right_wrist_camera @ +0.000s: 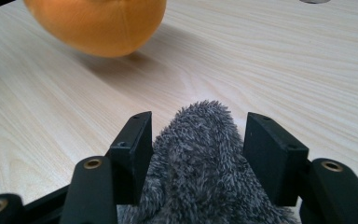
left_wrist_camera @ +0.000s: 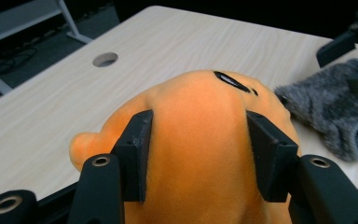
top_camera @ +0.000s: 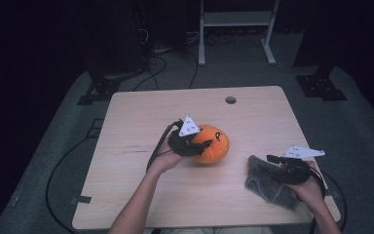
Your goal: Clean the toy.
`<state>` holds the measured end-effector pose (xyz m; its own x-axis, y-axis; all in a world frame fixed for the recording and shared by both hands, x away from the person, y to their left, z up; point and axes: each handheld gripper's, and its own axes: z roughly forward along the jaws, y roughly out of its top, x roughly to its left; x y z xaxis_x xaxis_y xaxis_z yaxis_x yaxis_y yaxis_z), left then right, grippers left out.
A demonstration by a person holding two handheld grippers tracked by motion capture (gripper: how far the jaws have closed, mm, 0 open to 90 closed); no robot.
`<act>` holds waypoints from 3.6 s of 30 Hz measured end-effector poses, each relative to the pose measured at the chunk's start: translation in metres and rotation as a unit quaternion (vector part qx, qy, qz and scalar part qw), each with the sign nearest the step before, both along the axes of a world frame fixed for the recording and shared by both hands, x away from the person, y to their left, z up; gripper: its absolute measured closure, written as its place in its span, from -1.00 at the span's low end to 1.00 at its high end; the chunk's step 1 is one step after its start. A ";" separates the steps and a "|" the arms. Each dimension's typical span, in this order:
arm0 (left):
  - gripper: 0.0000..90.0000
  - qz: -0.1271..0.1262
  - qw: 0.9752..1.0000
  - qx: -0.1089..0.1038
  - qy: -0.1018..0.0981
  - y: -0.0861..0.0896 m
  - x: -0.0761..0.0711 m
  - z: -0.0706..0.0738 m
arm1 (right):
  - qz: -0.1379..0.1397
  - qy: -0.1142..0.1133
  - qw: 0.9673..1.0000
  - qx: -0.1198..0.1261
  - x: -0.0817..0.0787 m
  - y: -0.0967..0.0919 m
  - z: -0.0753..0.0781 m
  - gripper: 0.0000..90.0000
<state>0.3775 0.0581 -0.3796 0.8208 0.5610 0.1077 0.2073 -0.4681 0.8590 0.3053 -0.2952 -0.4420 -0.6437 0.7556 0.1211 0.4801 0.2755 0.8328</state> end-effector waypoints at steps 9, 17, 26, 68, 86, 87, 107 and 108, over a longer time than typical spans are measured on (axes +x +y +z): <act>0.02 0.023 1.000 0.005 0.006 -0.006 0.018 -0.012 | 0.000 0.000 1.000 0.002 0.001 0.001 0.000 -0.09; -0.15 0.021 0.999 -0.001 0.034 -0.009 0.015 -0.034 | 0.001 -0.001 1.000 0.002 0.000 0.002 0.001 -0.09; -0.46 0.023 0.999 -0.004 0.039 0.000 0.007 -0.021 | 0.003 -0.002 1.000 0.000 -0.002 0.003 0.002 -0.09; -0.76 0.027 0.998 -0.029 0.044 0.034 -0.026 -0.014 | -0.002 -0.001 1.000 0.005 -0.003 0.002 0.001 -0.10; -0.79 0.038 0.998 -0.032 0.045 0.053 -0.038 -0.023 | -0.002 0.001 1.000 0.004 -0.004 0.004 0.001 -0.10; -0.79 0.038 0.998 -0.031 0.045 0.053 -0.039 -0.024 | -0.002 0.001 1.000 0.004 -0.004 0.004 0.001 -0.10; -0.81 0.047 0.997 -0.027 0.045 0.062 -0.050 -0.034 | -0.002 0.001 1.000 0.003 -0.003 0.003 0.001 -0.10; -0.81 0.047 0.997 -0.028 0.047 0.063 -0.051 -0.035 | -0.002 0.000 1.000 0.003 -0.003 0.003 0.001 -0.10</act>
<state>0.3264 0.1208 -0.4142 0.7696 0.6385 -0.0002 0.3280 -0.3950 0.8582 0.3021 -0.2918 -0.4412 -0.6405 0.7576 0.1255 0.4817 0.2691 0.8340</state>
